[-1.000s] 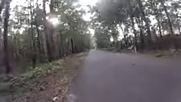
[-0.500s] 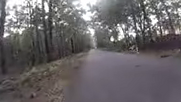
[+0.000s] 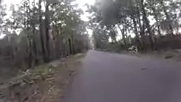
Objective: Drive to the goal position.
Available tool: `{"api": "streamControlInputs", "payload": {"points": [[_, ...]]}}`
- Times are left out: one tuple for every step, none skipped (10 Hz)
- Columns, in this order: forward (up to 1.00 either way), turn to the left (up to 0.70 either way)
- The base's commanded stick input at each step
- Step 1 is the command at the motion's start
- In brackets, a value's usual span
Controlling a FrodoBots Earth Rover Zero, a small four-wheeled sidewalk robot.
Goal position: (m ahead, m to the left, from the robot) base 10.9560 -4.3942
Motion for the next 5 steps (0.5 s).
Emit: {"api": "streamControlInputs", "payload": {"points": [[0.70, -0.01], [0.70, -0.01], [0.70, -0.01], [0.70, -0.01], [0.70, -0.01]]}}
